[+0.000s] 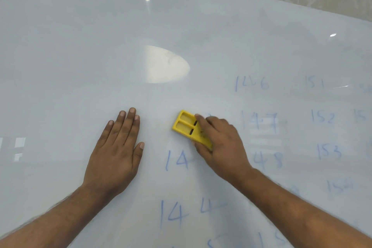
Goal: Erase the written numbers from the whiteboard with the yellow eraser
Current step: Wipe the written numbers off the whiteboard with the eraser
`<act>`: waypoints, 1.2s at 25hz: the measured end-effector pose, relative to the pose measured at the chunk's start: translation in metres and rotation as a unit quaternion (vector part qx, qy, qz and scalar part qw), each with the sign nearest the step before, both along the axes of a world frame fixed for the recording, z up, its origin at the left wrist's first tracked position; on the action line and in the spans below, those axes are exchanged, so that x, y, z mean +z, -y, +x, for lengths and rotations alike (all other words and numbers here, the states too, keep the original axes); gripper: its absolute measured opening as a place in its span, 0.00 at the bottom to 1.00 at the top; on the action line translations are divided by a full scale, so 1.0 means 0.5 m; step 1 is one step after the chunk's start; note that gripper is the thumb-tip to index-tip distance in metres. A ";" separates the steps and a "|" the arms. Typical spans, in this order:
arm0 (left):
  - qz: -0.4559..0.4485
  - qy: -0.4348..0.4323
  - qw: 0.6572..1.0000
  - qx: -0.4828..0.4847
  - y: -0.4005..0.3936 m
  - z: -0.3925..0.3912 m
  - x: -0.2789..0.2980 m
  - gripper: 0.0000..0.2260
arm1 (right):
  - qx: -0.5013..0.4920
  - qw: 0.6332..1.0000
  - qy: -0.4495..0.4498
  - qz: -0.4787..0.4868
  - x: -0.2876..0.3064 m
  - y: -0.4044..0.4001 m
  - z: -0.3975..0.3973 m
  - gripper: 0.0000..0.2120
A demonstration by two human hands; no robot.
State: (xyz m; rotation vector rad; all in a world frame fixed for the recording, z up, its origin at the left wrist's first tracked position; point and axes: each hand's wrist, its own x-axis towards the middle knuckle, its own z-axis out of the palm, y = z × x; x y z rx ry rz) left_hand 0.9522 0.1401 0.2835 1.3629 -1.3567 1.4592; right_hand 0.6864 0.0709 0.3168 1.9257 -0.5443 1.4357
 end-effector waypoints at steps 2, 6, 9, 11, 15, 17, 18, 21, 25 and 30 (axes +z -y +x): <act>0.002 0.002 1.000 -0.001 -0.001 0.003 -0.011 0.28 | -0.001 0.999 -0.040 -0.007 -0.041 -0.002 -0.005 0.26; 0.015 0.009 1.000 0.006 -0.004 0.009 -0.026 0.28 | -0.034 0.999 -0.033 -0.021 -0.049 0.017 -0.067 0.26; 0.019 0.005 1.000 0.013 -0.005 0.006 -0.032 0.28 | -0.037 0.998 0.048 0.016 0.006 0.030 -0.084 0.27; 0.021 0.001 1.000 0.013 -0.006 0.002 -0.035 0.28 | -0.020 0.996 0.077 0.043 0.035 0.028 -0.067 0.29; 0.025 -0.009 1.000 0.007 -0.007 -0.004 -0.047 0.28 | -0.007 0.999 0.028 0.025 -0.007 0.016 -0.044 0.29; 0.026 -0.009 1.000 0.005 -0.007 -0.006 -0.053 0.29 | -0.012 1.000 -0.019 0.009 -0.064 0.015 -0.058 0.28; 0.027 -0.008 1.000 0.005 -0.008 -0.006 -0.055 0.29 | -0.014 0.999 -0.037 0.009 -0.089 0.018 -0.069 0.27; 0.033 -0.004 0.999 0.005 -0.012 -0.004 -0.058 0.29 | -0.026 0.998 -0.054 0.012 -0.119 0.031 -0.115 0.26; 0.030 -0.010 0.999 0.009 -0.012 -0.013 -0.066 0.28 | -0.023 0.999 0.012 0.033 -0.068 0.036 -0.120 0.27; 0.032 -0.020 0.999 0.008 -0.010 -0.021 -0.083 0.28 | -0.005 1.000 -0.017 0.019 -0.073 0.020 -0.067 0.27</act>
